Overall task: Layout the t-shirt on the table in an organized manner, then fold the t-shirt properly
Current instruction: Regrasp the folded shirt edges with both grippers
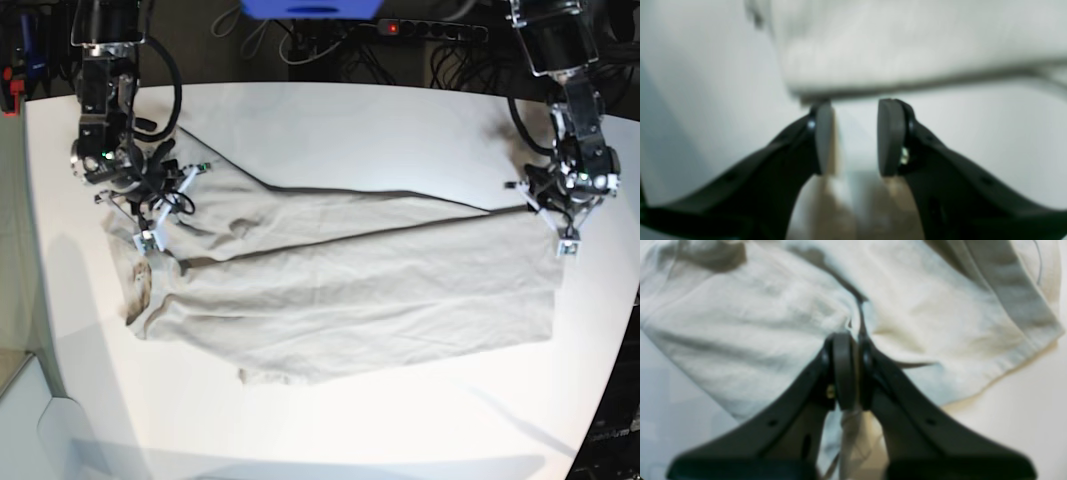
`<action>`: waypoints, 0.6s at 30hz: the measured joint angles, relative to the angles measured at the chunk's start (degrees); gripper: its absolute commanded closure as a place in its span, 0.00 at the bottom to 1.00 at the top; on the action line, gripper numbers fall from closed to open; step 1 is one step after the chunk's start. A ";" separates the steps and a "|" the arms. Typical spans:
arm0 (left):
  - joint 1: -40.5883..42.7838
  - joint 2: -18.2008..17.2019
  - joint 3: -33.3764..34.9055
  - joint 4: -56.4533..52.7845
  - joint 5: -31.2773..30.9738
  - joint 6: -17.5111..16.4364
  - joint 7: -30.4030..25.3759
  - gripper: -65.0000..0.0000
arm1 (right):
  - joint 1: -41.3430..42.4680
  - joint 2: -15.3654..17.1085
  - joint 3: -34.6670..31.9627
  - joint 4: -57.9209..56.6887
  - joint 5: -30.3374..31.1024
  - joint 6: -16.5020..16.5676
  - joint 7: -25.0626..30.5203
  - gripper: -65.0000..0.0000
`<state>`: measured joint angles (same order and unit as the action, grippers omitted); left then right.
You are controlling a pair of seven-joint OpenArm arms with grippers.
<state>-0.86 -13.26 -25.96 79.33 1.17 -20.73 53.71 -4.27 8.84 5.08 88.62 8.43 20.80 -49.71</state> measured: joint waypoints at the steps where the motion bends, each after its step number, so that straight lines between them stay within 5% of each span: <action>1: -0.72 0.07 -0.07 -0.81 -0.22 0.00 -0.48 0.65 | -0.02 0.00 0.00 0.00 0.00 0.00 0.02 0.97; 4: -2.60 0.87 -0.35 -2.51 -0.13 0.20 -2.86 0.65 | -0.02 0.04 0.00 0.00 0.04 0.00 0.02 0.97; 10: -10.80 8.31 -8.90 -2.80 0.00 0.17 -3.93 0.65 | -0.02 0.00 0.00 0.00 0.09 0.02 0.07 0.97; 18: -17.66 8.98 -11.76 -8.96 0.61 0.59 -7.67 0.65 | -0.07 0.00 0.11 0.00 0.17 0.02 0.07 0.97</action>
<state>-18.52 -4.27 -37.71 70.37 1.78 -20.14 46.04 -4.34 8.84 5.19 88.62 8.60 20.82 -49.65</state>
